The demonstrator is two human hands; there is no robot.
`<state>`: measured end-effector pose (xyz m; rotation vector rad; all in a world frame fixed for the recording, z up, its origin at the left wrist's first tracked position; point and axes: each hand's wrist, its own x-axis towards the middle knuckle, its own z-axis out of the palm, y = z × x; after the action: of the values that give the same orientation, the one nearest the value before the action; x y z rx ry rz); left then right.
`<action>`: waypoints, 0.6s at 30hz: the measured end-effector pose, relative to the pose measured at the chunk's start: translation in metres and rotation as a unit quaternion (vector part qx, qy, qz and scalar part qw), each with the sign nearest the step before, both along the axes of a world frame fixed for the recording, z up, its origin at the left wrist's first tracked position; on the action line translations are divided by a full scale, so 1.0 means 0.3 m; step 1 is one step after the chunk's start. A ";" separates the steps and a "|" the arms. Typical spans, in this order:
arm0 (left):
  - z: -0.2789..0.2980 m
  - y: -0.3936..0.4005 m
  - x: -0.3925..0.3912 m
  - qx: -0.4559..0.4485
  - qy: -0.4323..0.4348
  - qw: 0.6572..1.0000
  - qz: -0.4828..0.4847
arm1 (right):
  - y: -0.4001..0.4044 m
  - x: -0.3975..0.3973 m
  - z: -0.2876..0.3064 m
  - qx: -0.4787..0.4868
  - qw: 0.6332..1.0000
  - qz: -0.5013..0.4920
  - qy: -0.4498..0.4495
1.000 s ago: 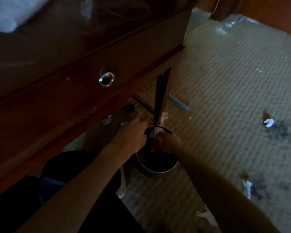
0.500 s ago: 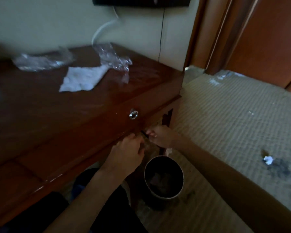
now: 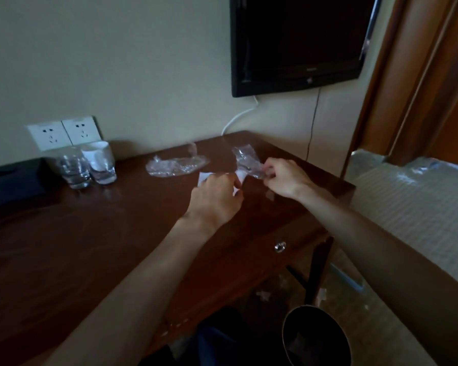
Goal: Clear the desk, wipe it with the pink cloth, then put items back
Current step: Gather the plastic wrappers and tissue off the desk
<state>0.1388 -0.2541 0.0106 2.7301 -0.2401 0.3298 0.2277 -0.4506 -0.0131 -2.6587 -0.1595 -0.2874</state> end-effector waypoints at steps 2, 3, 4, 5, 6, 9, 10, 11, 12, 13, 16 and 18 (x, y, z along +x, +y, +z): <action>-0.018 0.044 0.142 -0.019 0.039 0.999 0.028 | 0.012 0.095 0.005 -0.026 0.999 -0.020 -0.014; -0.035 0.062 0.209 -0.027 0.049 0.998 0.041 | 0.014 0.137 0.004 -0.038 0.999 -0.024 -0.022; -0.057 0.076 0.272 -0.023 0.054 0.997 0.051 | 0.013 0.175 0.000 -0.051 0.998 -0.024 -0.035; -0.079 0.083 0.330 -0.005 0.061 0.996 0.058 | 0.011 0.206 -0.004 -0.058 0.997 -0.022 -0.044; -0.100 0.087 0.381 0.019 0.072 0.995 0.062 | 0.007 0.237 -0.011 -0.061 0.997 -0.015 -0.049; -0.156 0.091 0.498 0.056 0.100 0.991 0.067 | -0.004 0.300 -0.016 -0.093 0.995 0.029 0.001; -0.172 0.091 0.524 0.050 0.110 0.990 0.068 | -0.006 0.317 -0.020 -0.108 0.993 0.050 0.027; -0.188 0.091 0.546 0.043 0.116 0.990 0.071 | -0.005 0.328 -0.024 -0.123 0.989 0.067 0.052; -0.202 0.089 0.559 0.038 0.118 0.989 0.076 | -0.002 0.337 -0.030 -0.140 0.984 0.078 0.074; -0.213 0.086 0.567 0.033 0.115 0.989 0.081 | 0.005 0.342 -0.035 -0.157 0.980 0.080 0.094; -0.227 0.075 0.578 0.017 0.083 0.993 0.087 | 0.027 0.359 -0.055 -0.181 0.973 0.071 0.126; -0.219 0.073 0.570 0.012 0.067 0.994 0.081 | 0.041 0.365 -0.068 -0.167 0.974 0.062 0.138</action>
<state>0.3098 -0.2321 -0.0552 2.7878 0.0129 0.1874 0.3373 -0.4381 -0.0337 -2.9675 -0.3049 0.1653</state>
